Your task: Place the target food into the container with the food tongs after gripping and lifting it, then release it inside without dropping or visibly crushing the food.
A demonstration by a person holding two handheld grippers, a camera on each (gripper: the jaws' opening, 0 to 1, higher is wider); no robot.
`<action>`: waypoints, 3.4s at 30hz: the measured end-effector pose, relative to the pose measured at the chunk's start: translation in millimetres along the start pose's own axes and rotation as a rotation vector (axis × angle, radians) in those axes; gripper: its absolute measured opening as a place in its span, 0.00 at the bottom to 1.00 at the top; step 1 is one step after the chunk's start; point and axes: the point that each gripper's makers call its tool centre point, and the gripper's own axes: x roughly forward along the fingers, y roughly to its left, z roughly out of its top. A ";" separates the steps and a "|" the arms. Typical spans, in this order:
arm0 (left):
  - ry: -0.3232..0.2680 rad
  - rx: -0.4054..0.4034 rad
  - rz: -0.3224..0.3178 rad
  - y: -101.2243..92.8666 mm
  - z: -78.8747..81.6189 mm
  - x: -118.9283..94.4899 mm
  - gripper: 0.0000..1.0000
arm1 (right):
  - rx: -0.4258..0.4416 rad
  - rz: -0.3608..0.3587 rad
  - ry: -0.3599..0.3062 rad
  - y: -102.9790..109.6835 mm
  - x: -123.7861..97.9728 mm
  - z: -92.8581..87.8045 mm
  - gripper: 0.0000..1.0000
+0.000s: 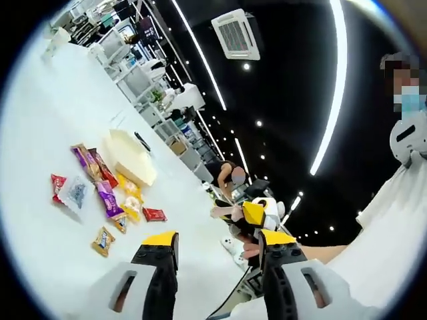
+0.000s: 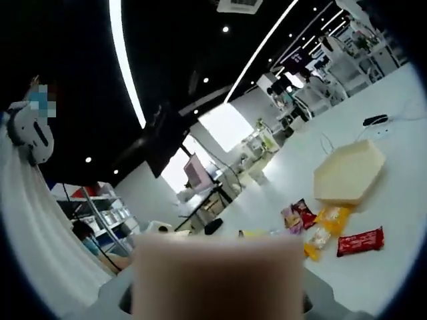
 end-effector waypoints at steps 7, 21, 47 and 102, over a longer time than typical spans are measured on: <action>0.023 0.107 0.104 17.2 -6.3 5.9 0.77 | -0.048 -0.045 0.030 -12.2 -3.4 -1.0 0.27; 0.026 0.213 0.236 42.7 -0.8 3.0 0.99 | -0.179 -0.081 0.145 -20.0 6.4 -13.8 0.27; 0.048 0.261 0.290 62.4 3.4 0.3 0.99 | -0.260 -0.145 0.303 -44.7 26.9 -44.0 0.27; 0.201 0.486 0.398 106.1 -7.3 -13.2 0.99 | -0.407 -0.128 0.510 -62.3 84.0 -95.5 0.27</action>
